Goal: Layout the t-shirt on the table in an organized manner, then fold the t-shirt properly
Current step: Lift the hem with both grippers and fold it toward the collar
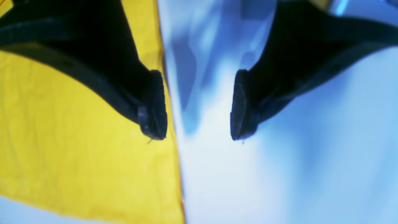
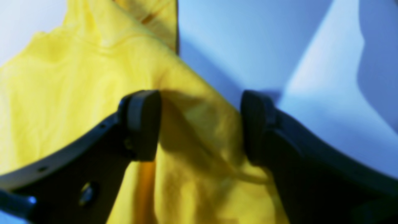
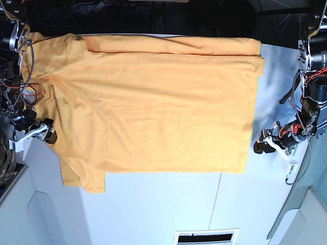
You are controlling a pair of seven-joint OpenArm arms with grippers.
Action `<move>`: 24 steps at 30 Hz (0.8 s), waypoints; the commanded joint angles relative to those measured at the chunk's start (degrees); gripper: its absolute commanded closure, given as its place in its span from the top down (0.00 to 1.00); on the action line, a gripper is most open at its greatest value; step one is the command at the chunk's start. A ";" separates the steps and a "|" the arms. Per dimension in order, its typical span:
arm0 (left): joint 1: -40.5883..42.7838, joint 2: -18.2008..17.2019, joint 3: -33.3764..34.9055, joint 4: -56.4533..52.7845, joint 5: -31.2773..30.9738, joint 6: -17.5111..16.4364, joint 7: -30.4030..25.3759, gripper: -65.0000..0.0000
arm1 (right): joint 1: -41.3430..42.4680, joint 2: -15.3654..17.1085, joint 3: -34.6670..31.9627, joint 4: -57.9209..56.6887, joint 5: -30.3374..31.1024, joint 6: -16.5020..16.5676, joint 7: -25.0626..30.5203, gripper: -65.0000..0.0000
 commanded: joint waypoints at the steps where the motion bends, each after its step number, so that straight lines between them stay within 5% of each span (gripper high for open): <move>1: -1.57 0.37 -0.15 0.07 -0.55 -0.61 -0.98 0.55 | 0.76 0.72 -0.07 0.42 0.57 0.00 -1.16 0.62; 7: -1.36 5.44 -0.15 -1.40 3.10 -0.35 -1.01 0.52 | 0.74 0.59 -0.07 0.42 0.92 0.02 -1.81 0.62; 13: -1.40 6.21 -0.15 -1.40 6.16 3.45 -0.94 0.10 | 0.76 0.59 -0.07 1.27 0.72 0.26 -1.81 0.61; 16: -1.57 5.60 -0.15 -1.31 6.69 2.64 -0.15 0.00 | 0.79 0.59 -0.07 3.82 -0.63 1.20 -4.42 0.38; 19: -1.70 4.79 -0.15 -0.11 5.09 -4.26 1.42 0.00 | 0.76 0.57 -0.07 8.63 0.13 1.20 -8.87 0.03; 24: -1.68 4.17 -0.15 4.57 -4.13 -4.43 7.32 0.00 | 0.76 1.55 -0.02 15.78 0.52 0.35 -8.92 0.00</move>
